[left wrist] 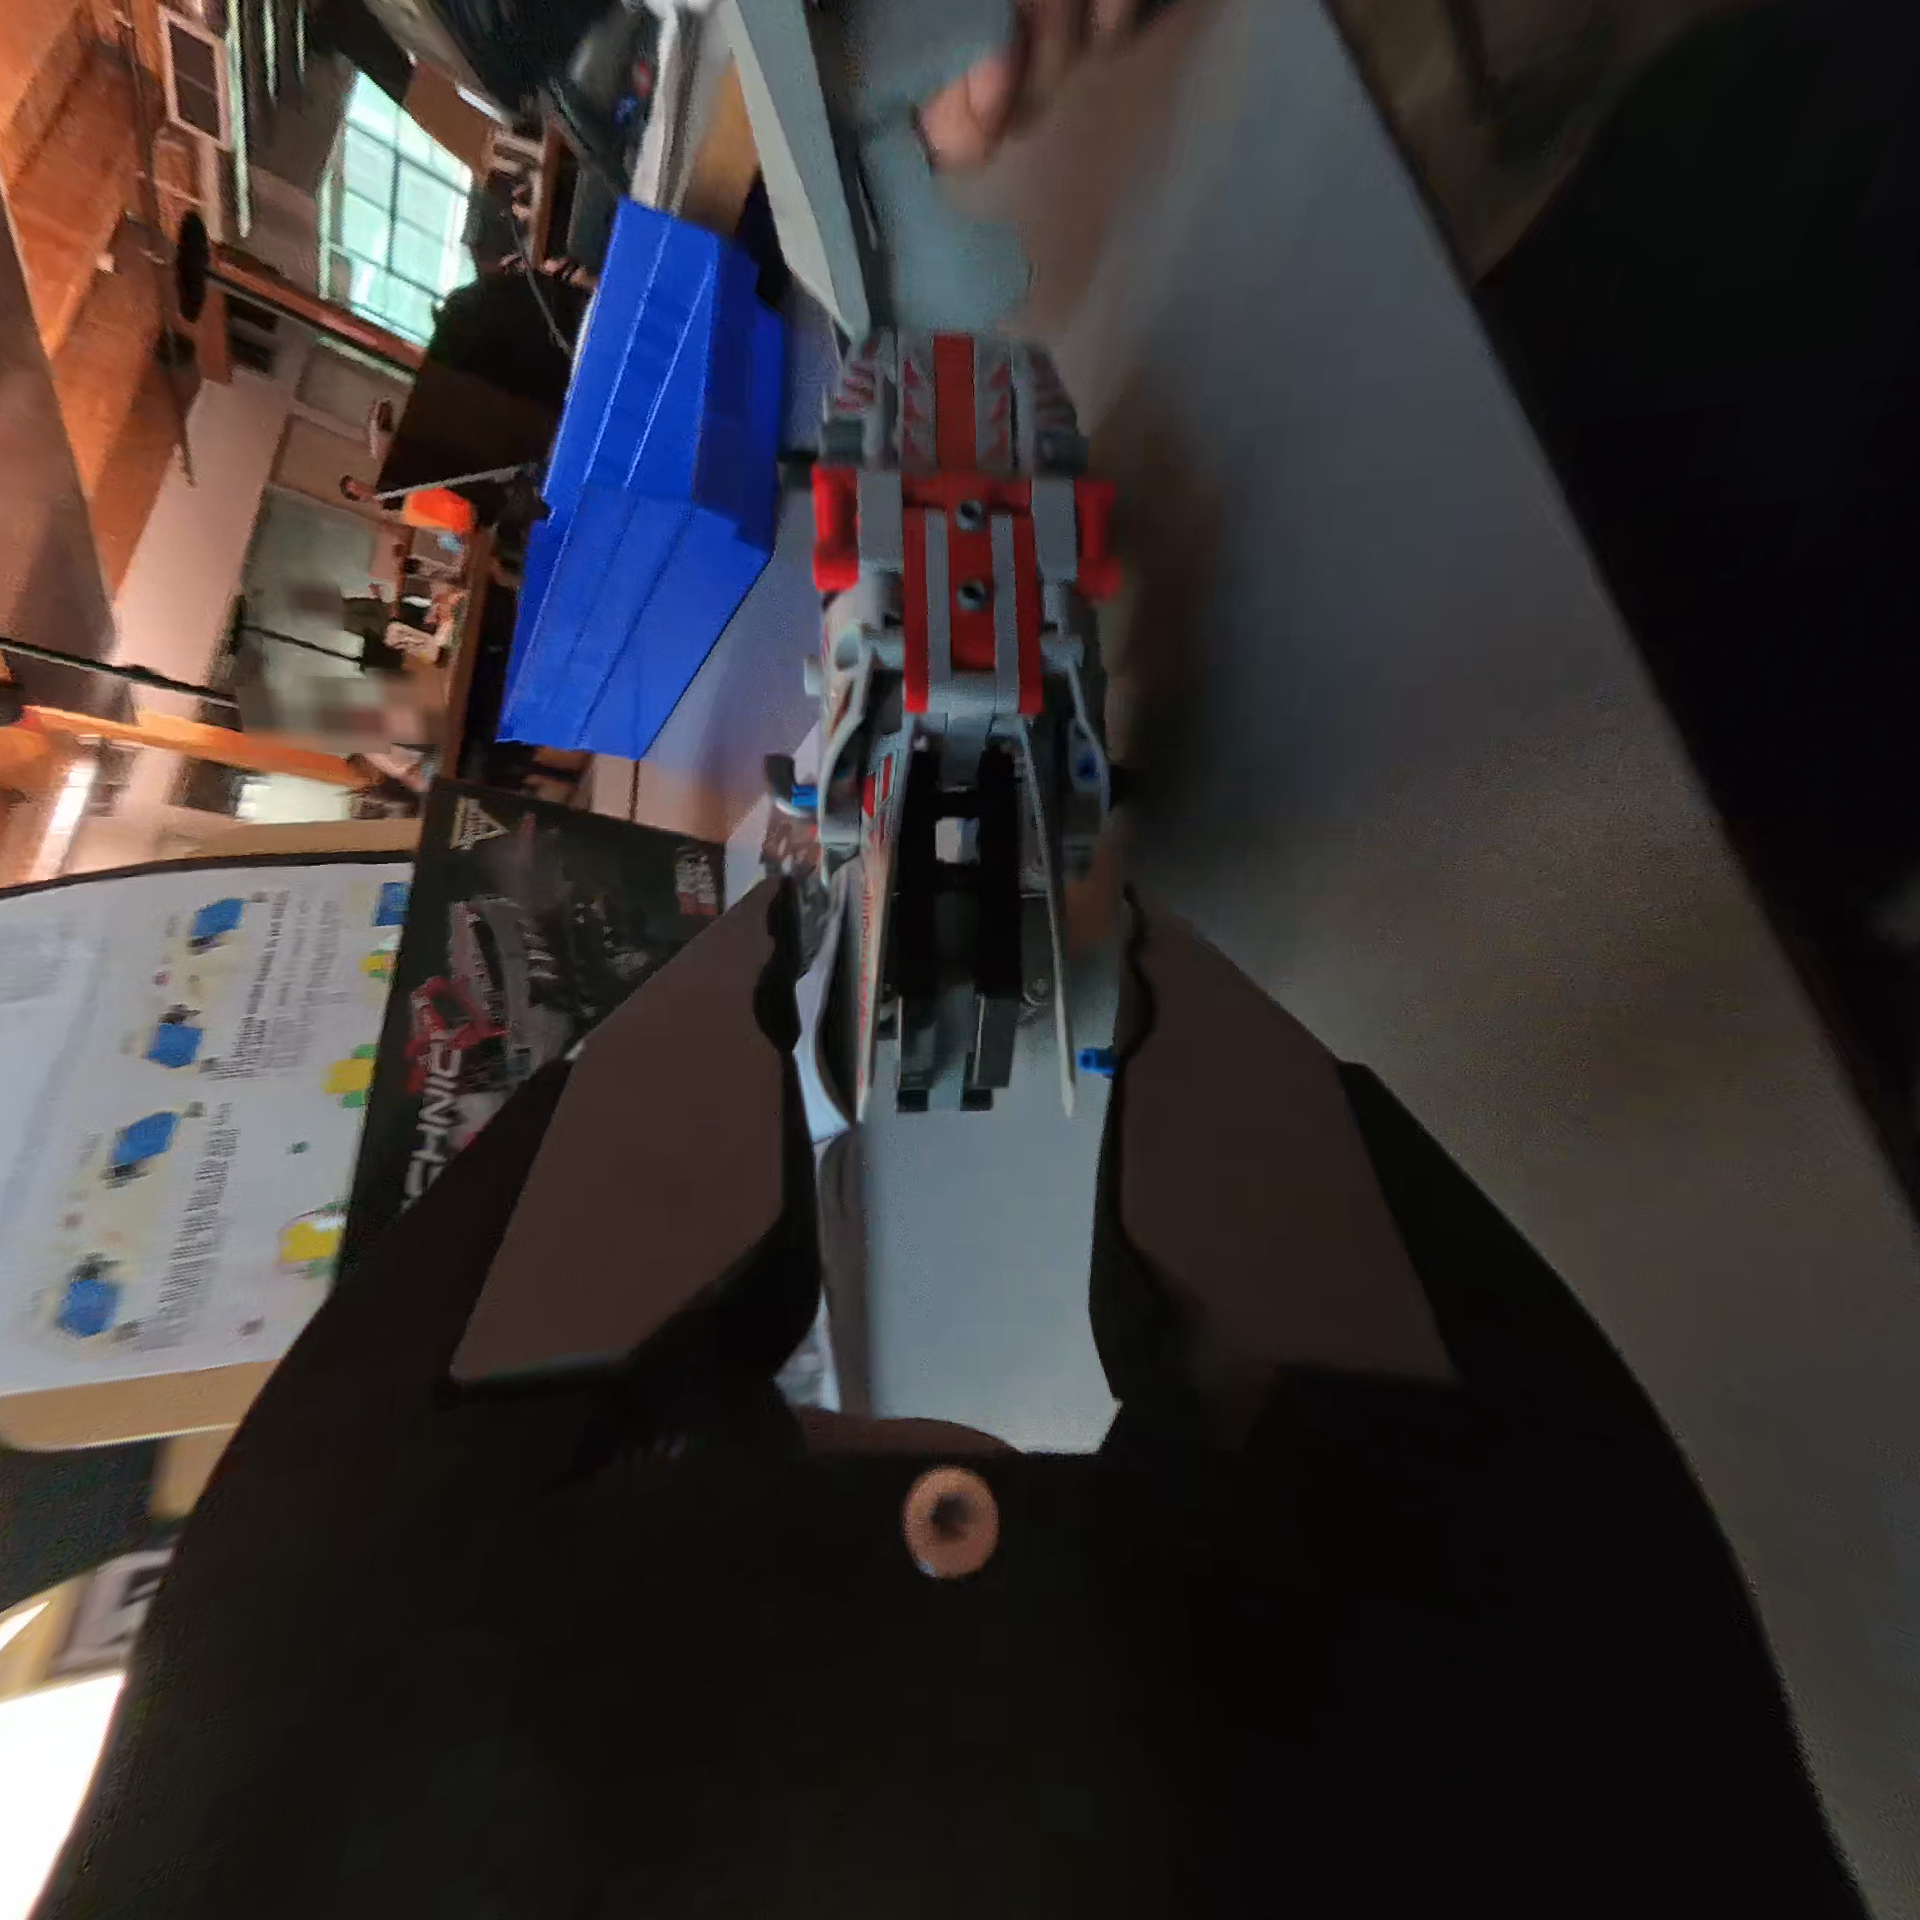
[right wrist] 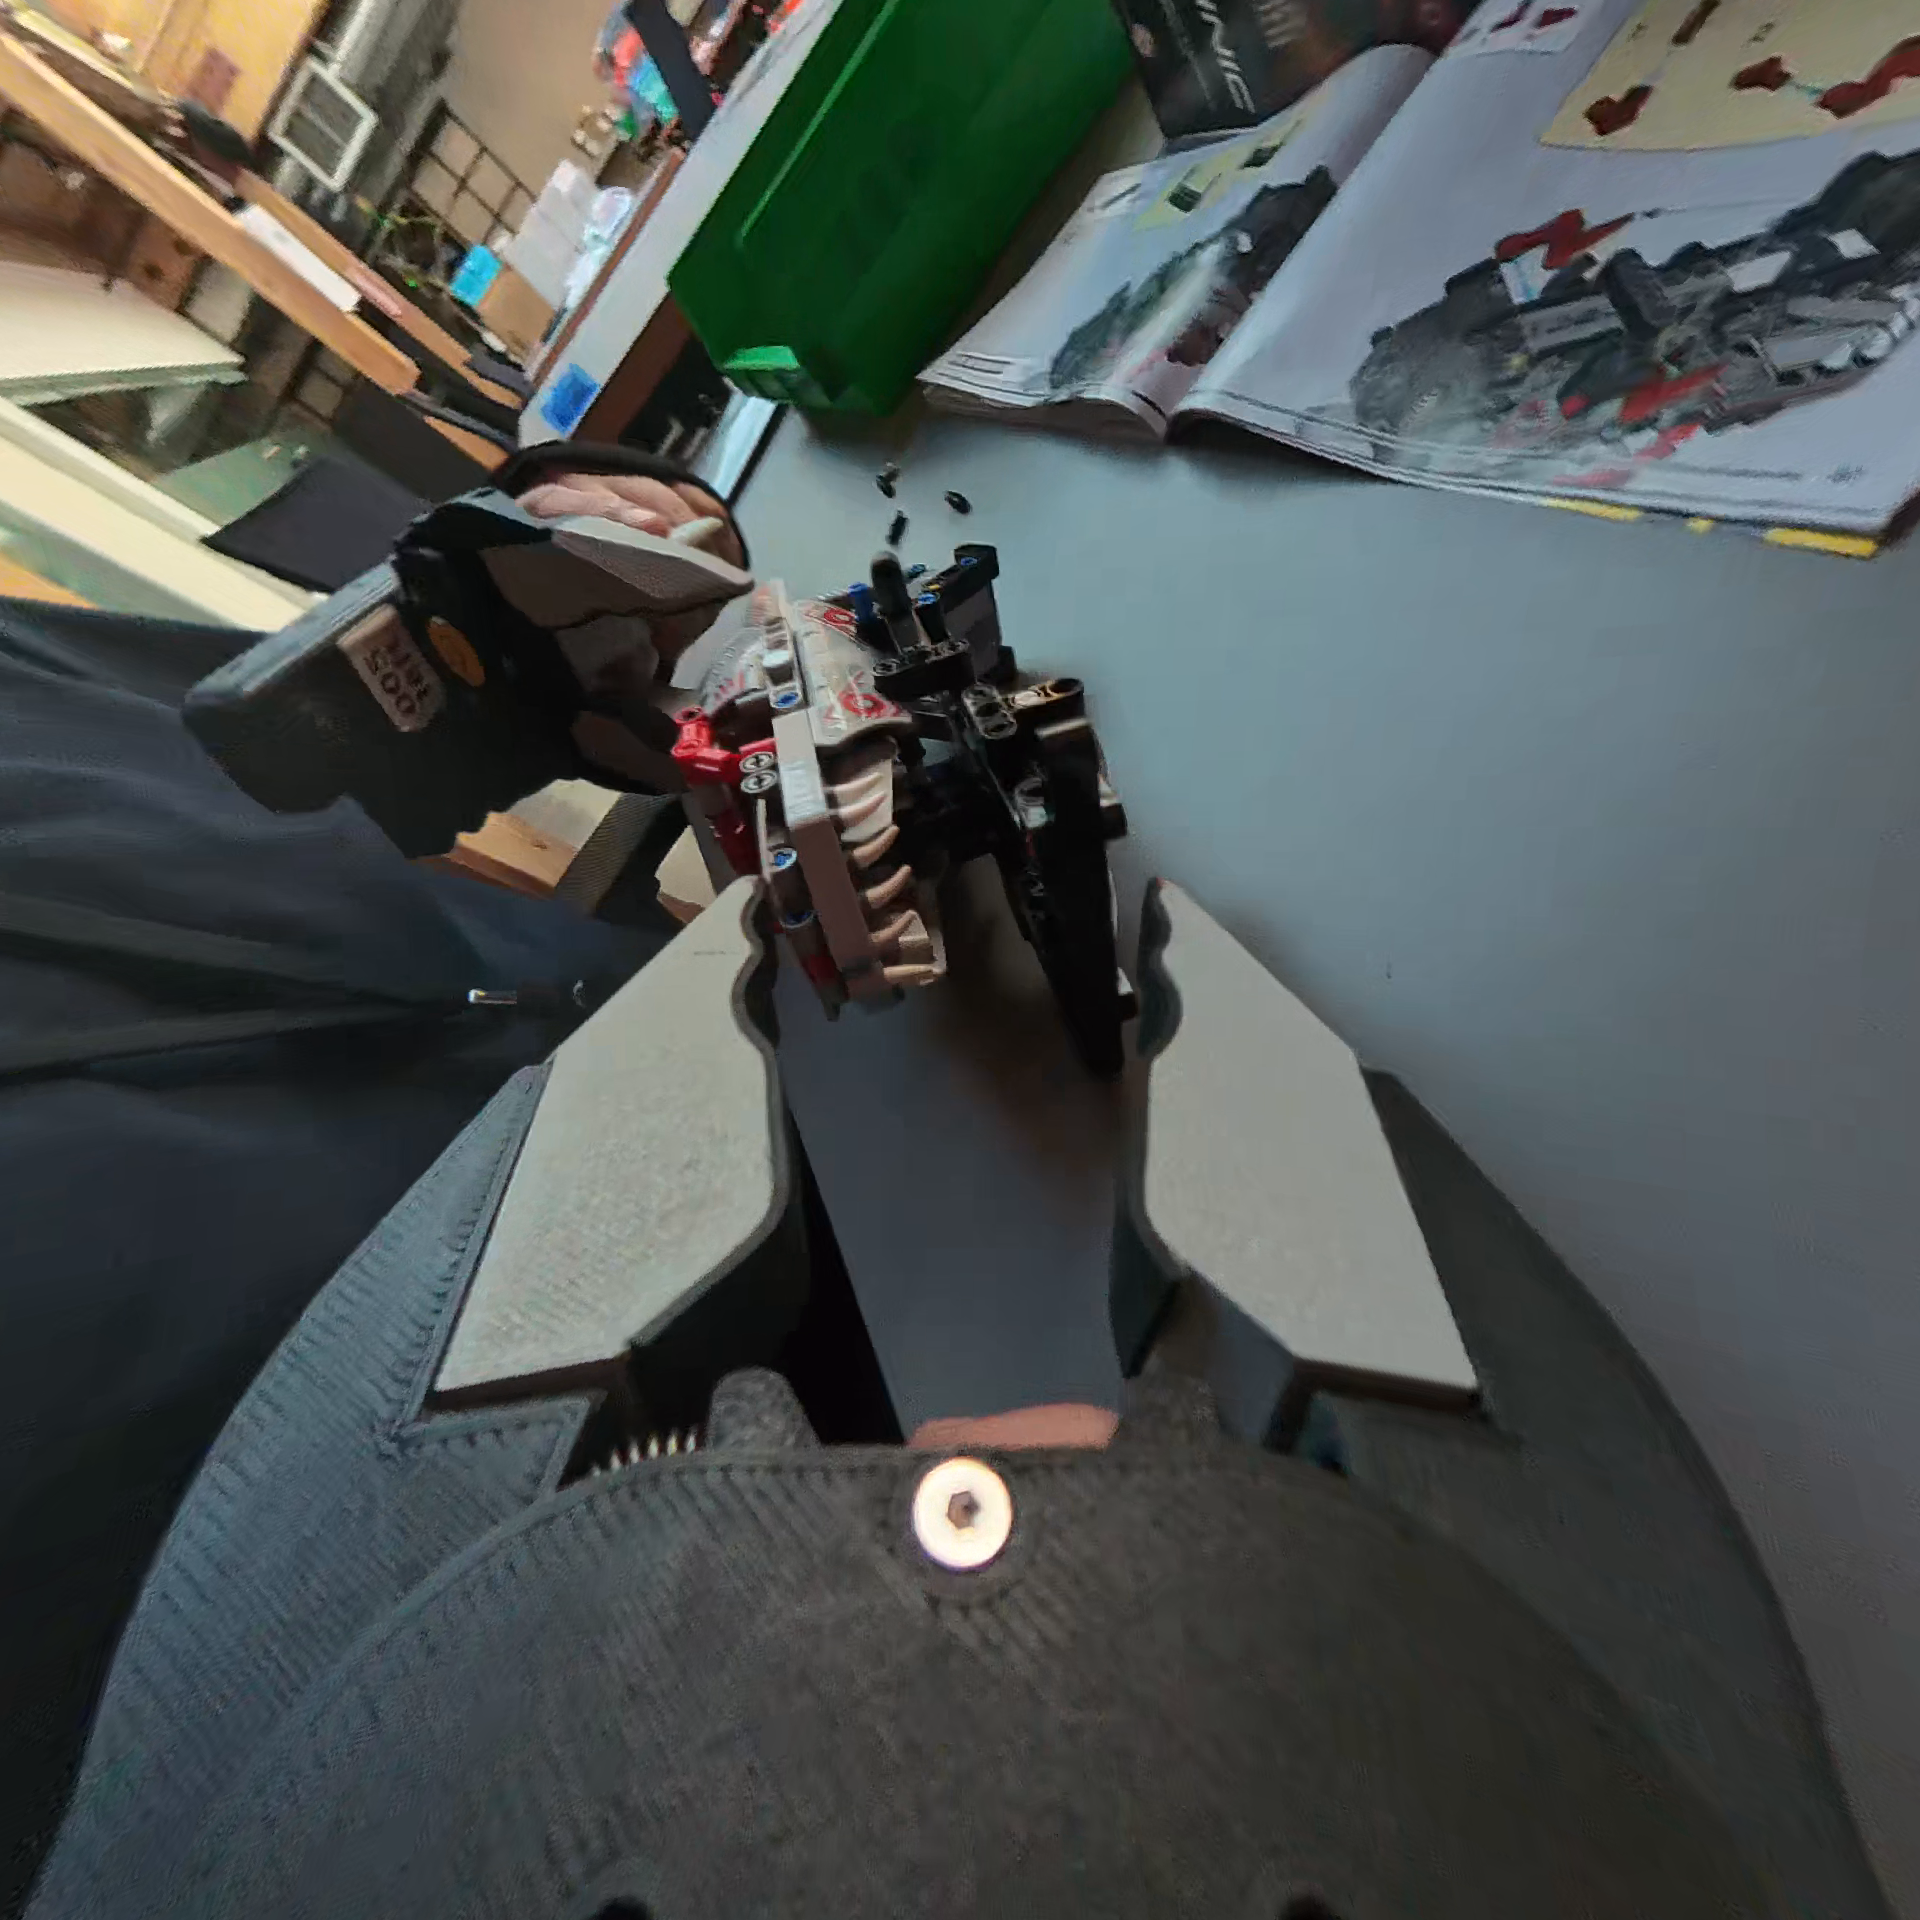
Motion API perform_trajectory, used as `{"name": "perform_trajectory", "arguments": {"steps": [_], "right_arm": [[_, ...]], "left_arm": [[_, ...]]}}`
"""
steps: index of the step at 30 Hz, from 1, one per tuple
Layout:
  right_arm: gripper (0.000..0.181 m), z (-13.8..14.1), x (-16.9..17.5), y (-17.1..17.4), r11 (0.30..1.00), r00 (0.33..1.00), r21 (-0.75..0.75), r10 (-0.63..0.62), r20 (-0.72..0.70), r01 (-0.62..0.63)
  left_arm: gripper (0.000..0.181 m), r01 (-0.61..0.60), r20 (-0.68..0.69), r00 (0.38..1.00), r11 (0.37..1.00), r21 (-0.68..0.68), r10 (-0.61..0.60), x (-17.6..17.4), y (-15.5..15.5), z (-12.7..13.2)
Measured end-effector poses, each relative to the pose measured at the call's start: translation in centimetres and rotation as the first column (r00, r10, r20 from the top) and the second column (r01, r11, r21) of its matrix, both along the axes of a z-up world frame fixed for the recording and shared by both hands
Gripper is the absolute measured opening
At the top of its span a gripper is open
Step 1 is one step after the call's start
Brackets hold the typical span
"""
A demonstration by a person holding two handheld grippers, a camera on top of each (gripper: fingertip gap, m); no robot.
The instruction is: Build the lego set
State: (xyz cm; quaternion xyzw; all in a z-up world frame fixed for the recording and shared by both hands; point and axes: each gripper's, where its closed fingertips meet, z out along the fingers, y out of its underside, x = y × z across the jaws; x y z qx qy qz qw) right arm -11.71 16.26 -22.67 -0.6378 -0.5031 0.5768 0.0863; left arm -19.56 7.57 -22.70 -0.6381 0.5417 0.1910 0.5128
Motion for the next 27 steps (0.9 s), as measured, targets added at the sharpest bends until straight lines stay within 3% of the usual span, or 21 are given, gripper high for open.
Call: {"name": "perform_trajectory", "arguments": {"steps": [2,5,8,10,12,15,18,24,27], "right_arm": [[0.061,0.2,-0.3,-0.3,0.998,0.998,-0.002,0.056,-0.032,-0.056],[0.052,0.0,-0.3,-0.7,0.994,0.994,0.054,0.102,-0.036,-0.100],[0.072,0.2,-0.5,-0.8,0.994,0.994,0.034,0.104,-0.019,-0.103],[0.085,0.3,-1.0,-1.2,0.991,0.992,-0.048,0.124,0.006,-0.123],[0.087,-0.3,-1.4,-1.8,0.985,0.986,-0.085,0.155,0.054,-0.150],[0.077,-1.0,-1.6,-2.6,0.971,0.969,-0.111,0.225,0.105,-0.213],[0.077,-0.9,-1.8,-2.5,0.966,0.964,-0.099,0.249,0.091,-0.240],[0.069,0.3,-2.6,-1.1,0.952,0.975,0.213,0.220,0.017,-0.219],[0.070,-0.4,-1.9,-1.8,0.903,0.960,0.326,0.264,0.093,-0.279]], "left_arm": [[0.054,0.035,0.179,0.984,0.996,-0.077,-0.021,0.2,-1.3,1.1],[0.069,0.005,0.435,0.889,0.944,-0.329,0.147,-1.9,-0.8,1.7],[0.072,0.122,0.597,0.752,0.830,-0.545,0.281,-3.1,0.1,2.0],[0.078,0.196,0.594,0.704,0.697,-0.690,0.389,-3.4,0.2,0.9],[0.073,0.208,0.536,0.708,0.590,-0.780,0.459,-3.6,-0.1,-0.7],[0.073,0.214,0.529,0.697,0.564,-0.798,0.484,-2.6,0.1,-1.1],[0.060,0.179,0.503,0.745,0.595,-0.784,0.438,-1.7,0.3,-1.3],[0.045,0.005,0.422,0.851,0.799,-0.601,0.313,-1.7,1.6,-1.4],[0.049,-0.037,0.409,0.846,0.803,-0.595,0.343,-1.6,1.4,-2.0]]}}
